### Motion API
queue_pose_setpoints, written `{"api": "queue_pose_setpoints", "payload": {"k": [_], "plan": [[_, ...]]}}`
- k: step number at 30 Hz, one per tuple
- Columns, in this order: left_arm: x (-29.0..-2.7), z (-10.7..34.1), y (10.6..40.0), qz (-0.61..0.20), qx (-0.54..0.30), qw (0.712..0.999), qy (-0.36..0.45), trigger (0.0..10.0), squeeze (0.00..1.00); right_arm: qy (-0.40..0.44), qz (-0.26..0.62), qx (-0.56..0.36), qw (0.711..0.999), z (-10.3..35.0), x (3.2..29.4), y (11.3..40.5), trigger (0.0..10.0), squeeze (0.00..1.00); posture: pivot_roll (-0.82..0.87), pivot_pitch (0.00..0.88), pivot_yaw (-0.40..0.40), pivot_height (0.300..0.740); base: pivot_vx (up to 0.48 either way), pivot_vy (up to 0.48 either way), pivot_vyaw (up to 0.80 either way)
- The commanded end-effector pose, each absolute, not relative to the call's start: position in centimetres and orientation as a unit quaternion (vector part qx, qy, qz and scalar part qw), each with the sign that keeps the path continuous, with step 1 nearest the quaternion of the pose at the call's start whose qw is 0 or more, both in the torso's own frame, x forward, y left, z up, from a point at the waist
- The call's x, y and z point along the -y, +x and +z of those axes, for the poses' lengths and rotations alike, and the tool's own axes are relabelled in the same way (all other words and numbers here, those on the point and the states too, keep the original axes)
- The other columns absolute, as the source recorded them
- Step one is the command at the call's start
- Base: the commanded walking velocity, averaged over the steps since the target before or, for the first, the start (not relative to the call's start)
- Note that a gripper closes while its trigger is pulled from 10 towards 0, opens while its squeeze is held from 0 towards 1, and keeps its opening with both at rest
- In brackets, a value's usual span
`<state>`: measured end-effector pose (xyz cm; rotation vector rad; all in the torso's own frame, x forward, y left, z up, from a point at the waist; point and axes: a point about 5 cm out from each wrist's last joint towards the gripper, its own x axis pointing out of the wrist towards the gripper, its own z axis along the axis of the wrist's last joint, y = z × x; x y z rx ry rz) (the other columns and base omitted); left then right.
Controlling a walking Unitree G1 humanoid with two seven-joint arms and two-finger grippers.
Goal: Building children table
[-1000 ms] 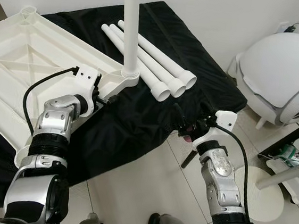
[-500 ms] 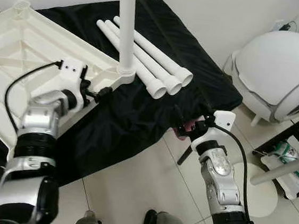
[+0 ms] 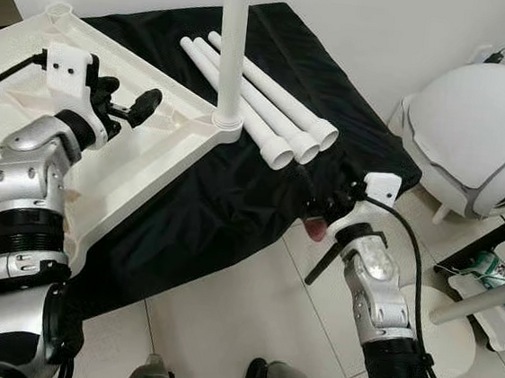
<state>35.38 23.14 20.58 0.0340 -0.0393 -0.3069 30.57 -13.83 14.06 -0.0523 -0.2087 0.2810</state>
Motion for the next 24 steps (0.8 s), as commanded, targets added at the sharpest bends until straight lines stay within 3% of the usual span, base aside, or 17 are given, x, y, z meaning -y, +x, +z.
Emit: {"api": "queue_pose_setpoints", "payload": {"k": [1, 9, 18, 24], "plan": [[-23.2, 20.0, 35.5, -0.121, 0.015, 0.992, 0.021, 10.0, 0.00, -0.028, 0.139, 0.101, 0.985, 13.9, 14.0, 30.7, 10.0, 0.00, -0.04, 0.022, -0.020, 0.740, 0.000, 0.000, 0.00], [-24.9, 18.4, 35.7, 0.025, 0.050, 0.993, -0.101, 10.0, 0.00, -0.018, 0.143, 0.112, 0.983, 14.2, 13.3, 31.3, 10.0, 0.00, -0.03, 0.020, -0.032, 0.740, 0.000, 0.000, 0.00], [-26.7, 18.1, 34.8, 0.112, 0.098, 0.984, -0.094, 10.0, 0.00, -0.012, 0.129, 0.115, 0.985, 14.5, 13.1, 32.0, 10.0, 0.00, -0.02, 0.022, -0.045, 0.740, 0.000, 0.000, 0.00], [-25.6, 16.8, 34.0, 0.112, 0.109, 0.985, -0.071, 10.0, 0.00, -0.012, 0.112, 0.109, 0.988, 14.5, 13.2, 32.6, 10.0, 0.00, -0.02, 0.023, -0.050, 0.740, 0.000, 0.000, 0.00]]}}
